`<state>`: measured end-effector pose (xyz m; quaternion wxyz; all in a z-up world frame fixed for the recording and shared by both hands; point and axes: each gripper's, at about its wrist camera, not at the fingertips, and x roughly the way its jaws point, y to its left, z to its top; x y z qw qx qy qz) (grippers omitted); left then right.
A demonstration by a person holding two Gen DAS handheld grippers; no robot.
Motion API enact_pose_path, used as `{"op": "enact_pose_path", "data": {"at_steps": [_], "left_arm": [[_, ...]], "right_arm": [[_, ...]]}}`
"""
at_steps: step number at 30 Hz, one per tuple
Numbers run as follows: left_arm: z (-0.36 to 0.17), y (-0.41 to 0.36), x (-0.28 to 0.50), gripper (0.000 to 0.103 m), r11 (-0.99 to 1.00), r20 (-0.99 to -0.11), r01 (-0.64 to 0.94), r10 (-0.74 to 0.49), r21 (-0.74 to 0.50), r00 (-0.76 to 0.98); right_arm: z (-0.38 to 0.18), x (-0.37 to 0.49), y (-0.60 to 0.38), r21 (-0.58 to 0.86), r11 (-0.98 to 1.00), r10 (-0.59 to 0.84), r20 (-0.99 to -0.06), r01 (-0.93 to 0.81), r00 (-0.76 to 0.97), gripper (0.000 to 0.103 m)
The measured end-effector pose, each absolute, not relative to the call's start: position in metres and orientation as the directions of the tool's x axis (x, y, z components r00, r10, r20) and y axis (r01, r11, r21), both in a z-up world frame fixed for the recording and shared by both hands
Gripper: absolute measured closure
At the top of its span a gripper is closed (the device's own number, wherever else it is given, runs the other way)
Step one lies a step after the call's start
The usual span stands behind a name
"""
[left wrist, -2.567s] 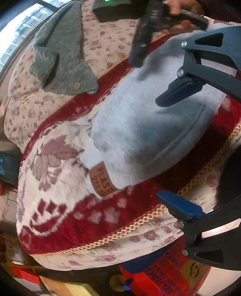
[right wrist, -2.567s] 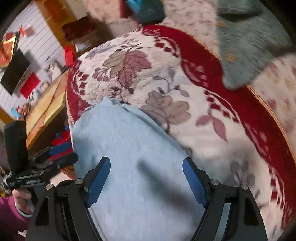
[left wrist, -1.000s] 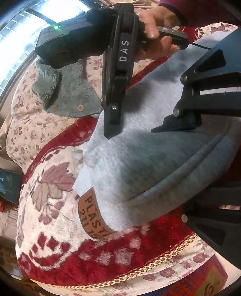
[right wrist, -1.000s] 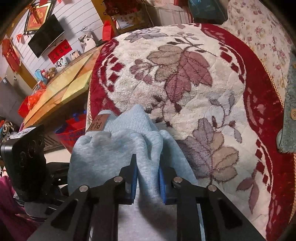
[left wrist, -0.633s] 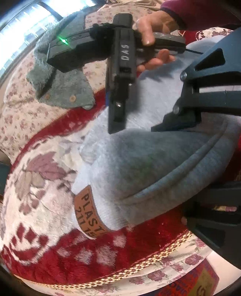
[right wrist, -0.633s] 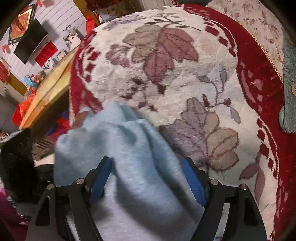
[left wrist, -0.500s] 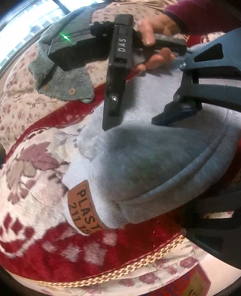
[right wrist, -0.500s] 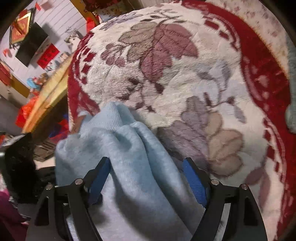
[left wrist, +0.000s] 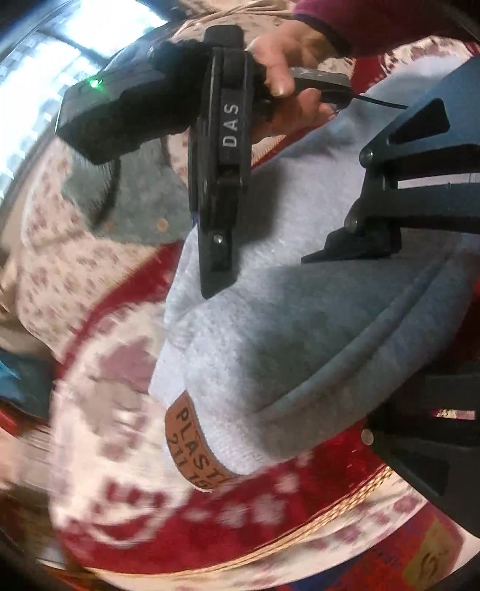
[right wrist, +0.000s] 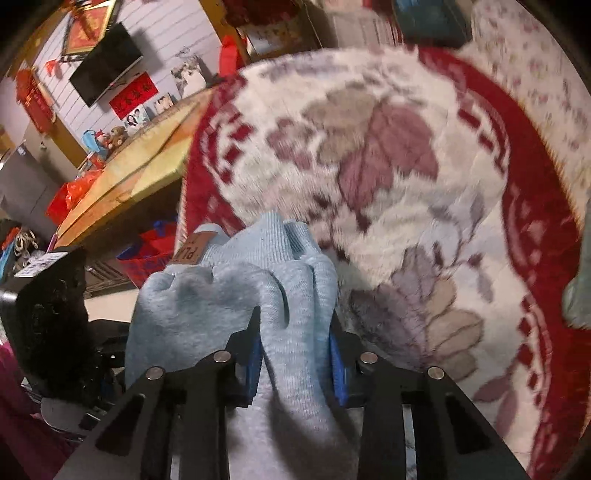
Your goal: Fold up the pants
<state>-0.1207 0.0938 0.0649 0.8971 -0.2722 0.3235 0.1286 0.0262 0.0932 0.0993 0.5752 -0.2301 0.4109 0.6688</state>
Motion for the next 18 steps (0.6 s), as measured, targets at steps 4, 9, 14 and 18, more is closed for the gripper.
{"op": "enact_pose_path", "data": {"at_steps": [4, 9, 14, 18], "left_arm": [[0.096, 0.071, -0.125, 0.074, 0.864, -0.608, -0.378, 0.109, -0.333, 0.786], [0.130, 0.025, -0.128, 0.074, 0.918, -0.554, -0.335, 0.170, -0.212, 0.815], [0.149, -0.025, -0.127, 0.074, 0.952, -0.518, -0.282, 0.183, -0.119, 0.836], [0.151, -0.071, -0.126, 0.074, 0.969, -0.503, -0.240, 0.180, -0.056, 0.845]], "right_arm": [[0.136, 0.025, 0.066, 0.221, -0.036, 0.636, -0.747, -0.975, -0.193, 0.070], [0.174, 0.022, 0.019, 0.153, -0.046, 0.688, -0.711, -0.987, -0.143, 0.070], [0.195, 0.019, -0.035, 0.114, -0.021, 0.717, -0.691, -0.993, -0.094, 0.070], [0.195, 0.018, -0.079, 0.090, 0.011, 0.717, -0.695, -0.996, -0.054, 0.070]]}}
